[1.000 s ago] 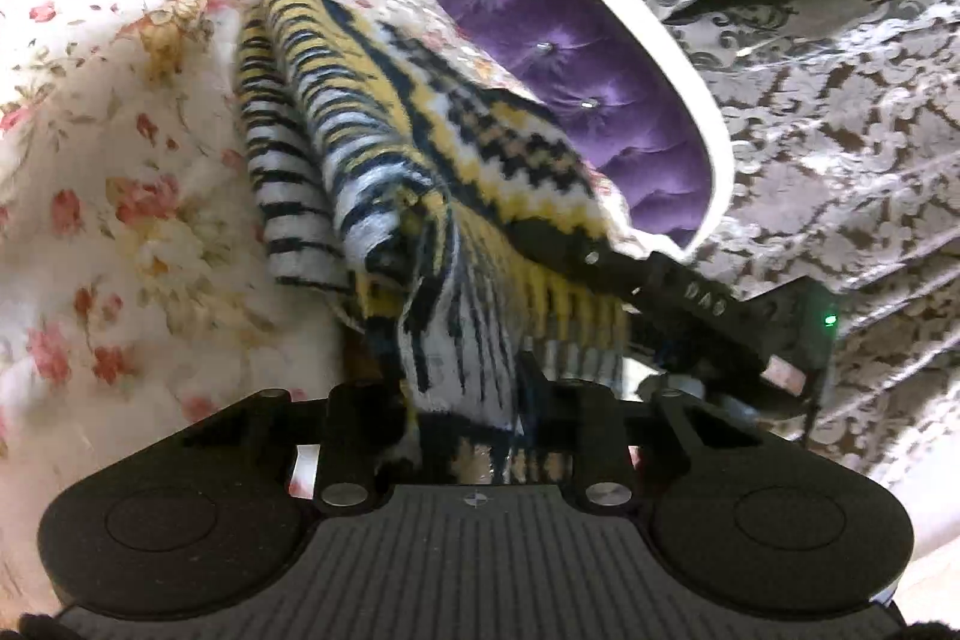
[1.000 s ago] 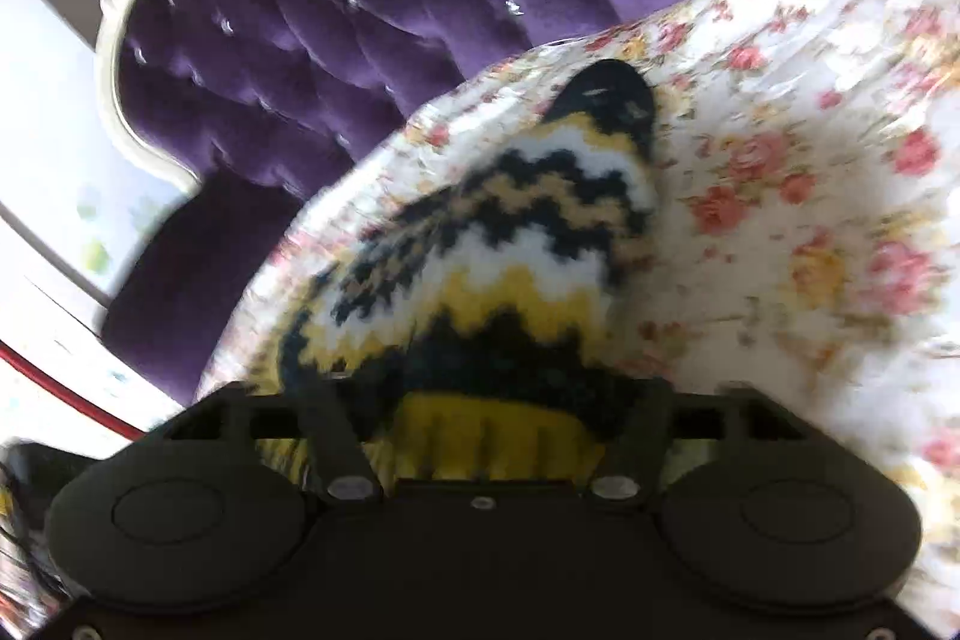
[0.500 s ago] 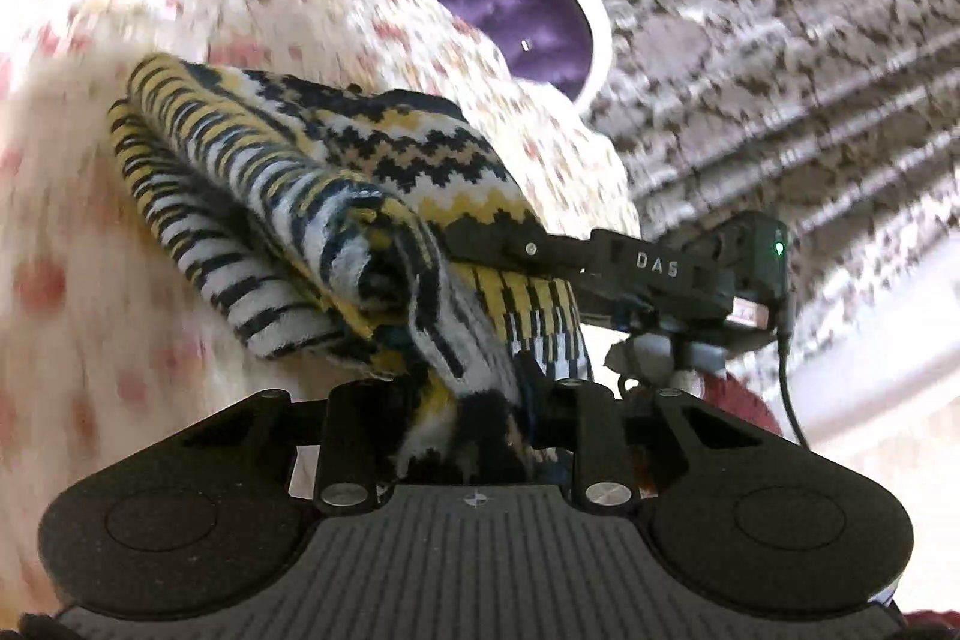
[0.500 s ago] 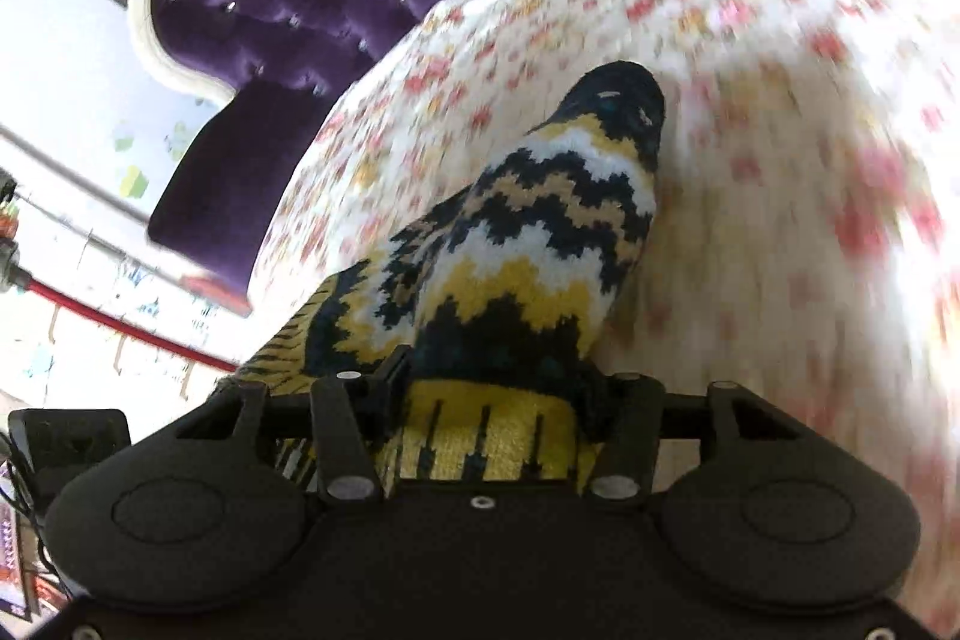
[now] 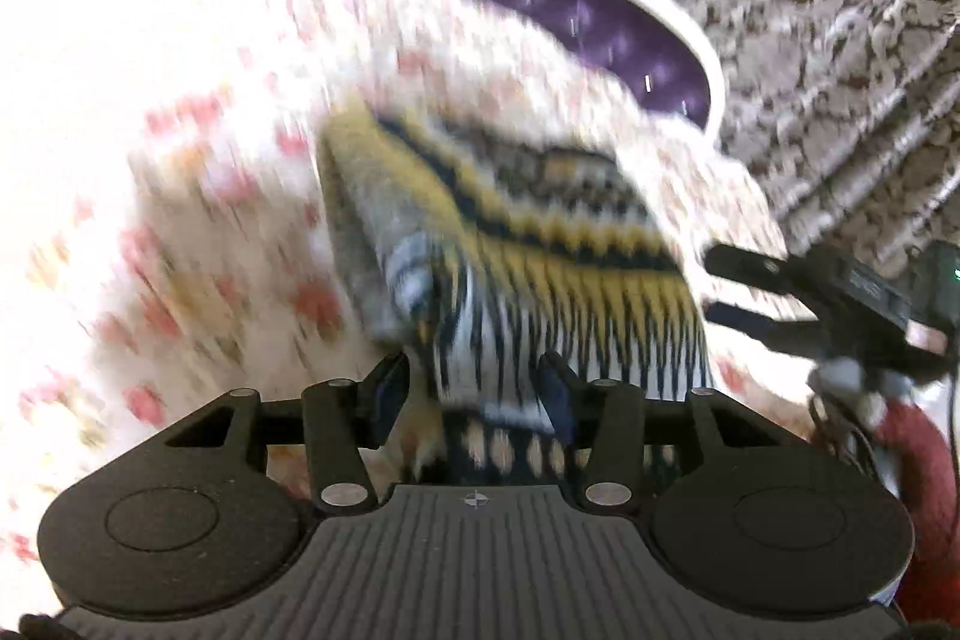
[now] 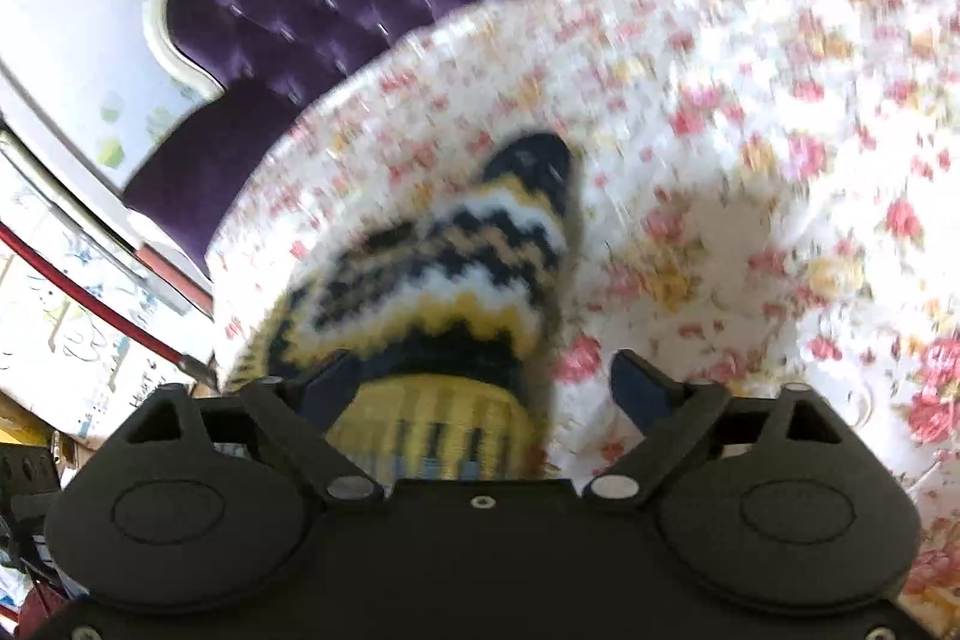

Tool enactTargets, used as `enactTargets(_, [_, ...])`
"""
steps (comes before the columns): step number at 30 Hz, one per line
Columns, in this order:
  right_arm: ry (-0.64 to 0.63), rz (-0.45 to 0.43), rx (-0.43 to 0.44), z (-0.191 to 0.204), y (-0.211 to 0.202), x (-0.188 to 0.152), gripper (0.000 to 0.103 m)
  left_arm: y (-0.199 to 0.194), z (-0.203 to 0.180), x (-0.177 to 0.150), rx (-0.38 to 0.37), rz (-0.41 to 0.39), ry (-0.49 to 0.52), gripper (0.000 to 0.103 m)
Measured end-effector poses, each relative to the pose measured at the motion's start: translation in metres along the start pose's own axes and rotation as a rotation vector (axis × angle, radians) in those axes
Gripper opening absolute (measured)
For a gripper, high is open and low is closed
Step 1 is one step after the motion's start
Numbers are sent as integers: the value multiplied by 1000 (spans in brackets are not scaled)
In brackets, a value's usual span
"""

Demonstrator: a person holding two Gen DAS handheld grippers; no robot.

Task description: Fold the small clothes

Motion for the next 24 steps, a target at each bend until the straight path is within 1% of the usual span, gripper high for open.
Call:
enactTargets(1, [-21, -30, -11, 5, -5, -1, 103, -7, -3, 3, 30, -46, 10, 48])
enactTargets(3, [-66, -79, -47, 17, -8, 0, 103, -20, -12, 10, 97, -132, 32, 64])
enactTargets(6, [-108, -122, -112, 30, -1, 1, 103, -27, -26, 25, 189, -228, 60, 72])
enactTargets(8, [-133, -132, -172, 36, 8, -2, 103, -25, -40, 17, 242, -266, 81, 75])
enactTargets(9, [-141, -124, -198, 37, 12, -3, 103, -19, -44, 19, 278, -280, 101, 75])
enactTargets(11, [-141, -100, -221, 36, 24, -3, 103, -9, -51, 17, 327, -275, 118, 77])
enactTargets(12, [-137, -81, -228, 33, 28, -5, 103, 0, -52, 18, 338, -257, 123, 77])
enactTargets(15, [-132, -11, -298, 17, 45, -15, 103, 28, -43, 16, 365, -157, 143, 77])
enactTargets(17, [-104, 8, -277, 4, 53, -20, 102, 45, -33, 13, 401, -114, 148, 78])
enactTargets(18, [-74, 15, -250, -3, 55, -23, 102, 51, -28, 12, 406, -101, 140, 81])
enactTargets(19, [-55, 18, -223, -8, 56, -24, 102, 55, -22, 11, 398, -95, 120, 83])
enactTargets(21, [-61, 5, -210, -11, 55, -26, 102, 55, -12, 8, 377, -100, 80, 92])
enactTargets(24, [-76, -3, -209, -7, 54, -27, 102, 54, -9, 8, 375, -98, 72, 94])
Point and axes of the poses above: each gripper's, at about its wrist camera, not at the fingertips, and y roughly the way its jaws point, z to its left, x to its top, the point moved 3 cm from there along y, roughly the way its jaws point, and after that the axes turned 15 degrees about z, right-handed, at the moved point
